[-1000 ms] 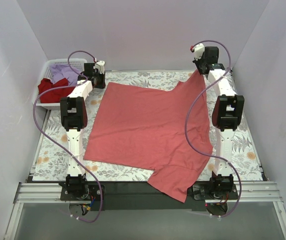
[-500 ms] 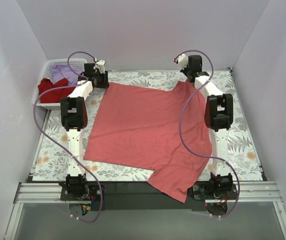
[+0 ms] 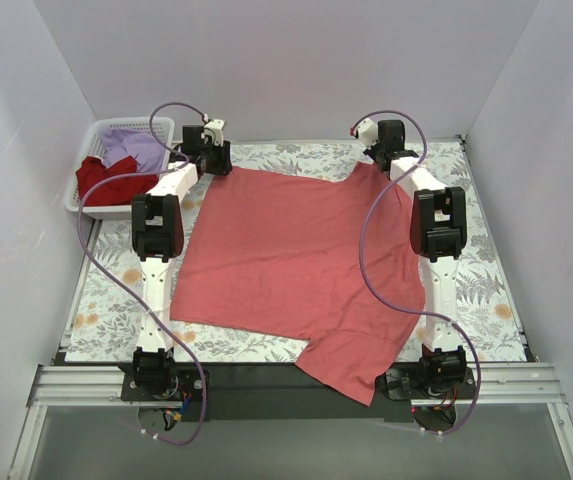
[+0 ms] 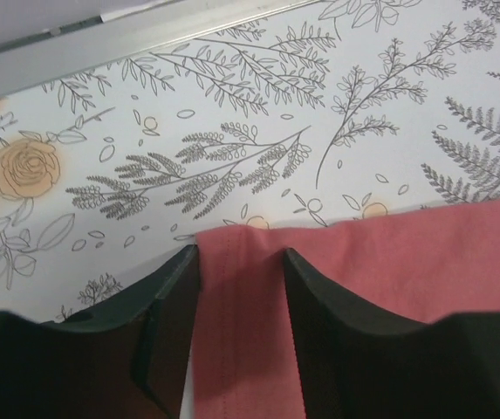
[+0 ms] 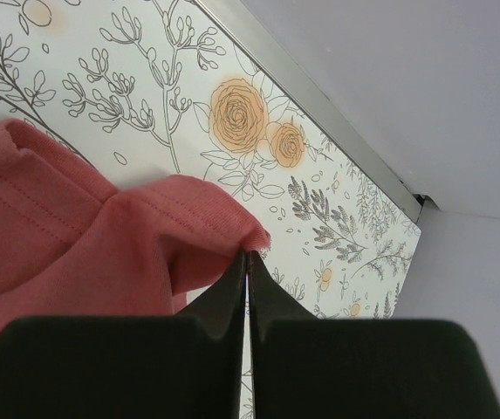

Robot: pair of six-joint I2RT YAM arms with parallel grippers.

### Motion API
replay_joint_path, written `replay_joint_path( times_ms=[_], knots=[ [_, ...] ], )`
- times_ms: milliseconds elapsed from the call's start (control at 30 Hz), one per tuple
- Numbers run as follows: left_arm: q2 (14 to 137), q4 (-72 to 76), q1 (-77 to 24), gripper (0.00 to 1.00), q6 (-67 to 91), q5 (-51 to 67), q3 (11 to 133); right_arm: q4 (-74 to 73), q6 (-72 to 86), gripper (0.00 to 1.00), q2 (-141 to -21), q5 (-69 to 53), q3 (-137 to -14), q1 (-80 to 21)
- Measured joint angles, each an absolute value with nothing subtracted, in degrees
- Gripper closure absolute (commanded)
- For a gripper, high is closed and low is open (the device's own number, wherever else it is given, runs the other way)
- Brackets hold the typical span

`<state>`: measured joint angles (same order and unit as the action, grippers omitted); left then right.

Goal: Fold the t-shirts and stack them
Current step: Fold the tshirt

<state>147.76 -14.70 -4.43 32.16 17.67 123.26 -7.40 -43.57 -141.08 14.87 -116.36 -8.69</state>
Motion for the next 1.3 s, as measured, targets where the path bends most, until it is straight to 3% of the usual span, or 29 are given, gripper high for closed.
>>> replay_joint_path(
  times_ms=[67, 100, 200, 367, 400, 433, 567, 1033, 1067, 1167, 1233, 1300],
  knots=[
    [148.57, -14.13, -4.8, 0.67, 31.59, 16.36, 124.16, -7.38, -43.68, 0.99, -141.08, 14.9, -116.36, -8.67],
    [148.83, -13.76, -4.93, 0.79, 31.31, 15.66, 124.46, -7.33, -43.72, 0.99, -141.08, 14.9, -116.36, -8.62],
    [148.97, -13.47, -5.1, 0.96, 29.78, 13.06, 124.46, -7.33, -43.86, 0.99, -141.08, 14.9, -116.36, -8.43],
    [147.35, -10.79, -5.04, 1.0, 27.99, 11.0, 120.68, -7.31, -43.9, 0.99, -141.08, 14.79, -116.36, -7.92],
    [146.82, -10.44, -4.86, 0.97, 27.83, 10.92, 119.79, -7.31, -43.88, 0.99, -141.08, 14.66, -116.36, -7.88],
    [146.45, -10.22, -4.62, 0.83, 27.73, 10.94, 119.13, -7.29, -43.81, 0.99, -141.08, 14.57, -116.36, -7.88],
    [145.75, -9.91, -3.05, 0.64, 27.77, 12.51, 117.97, -7.29, -43.4, 0.99, -141.08, 13.82, -116.36, -7.77],
    [146.02, -11.94, -1.04, 0.55, 31.66, 17.37, 121.99, -7.35, -37.28, 0.98, -141.08, 11.49, -117.84, -7.55],
    [146.02, -11.94, -1.04, 0.55, 31.79, 17.63, 122.28, -7.35, -37.06, 0.8, -141.08, 11.44, -118.19, -7.49],
    [146.02, -11.92, -1.04, 0.55, 32.05, 18.11, 122.48, -7.46, -35.64, 0.49, -141.08, 11.7, -119.37, -7.16],
    [146.04, -12.08, -1.04, 0.54, 32.25, 18.37, 122.48, -7.55, -34.52, 0.43, -141.08, 11.81, -120.31, -6.79],
    [146.06, -12.03, -1.04, 0.54, 32.45, 18.57, 122.48, -7.57, -32.95, 0.44, -141.05, 11.6, -121.1, -6.09]
  ],
)
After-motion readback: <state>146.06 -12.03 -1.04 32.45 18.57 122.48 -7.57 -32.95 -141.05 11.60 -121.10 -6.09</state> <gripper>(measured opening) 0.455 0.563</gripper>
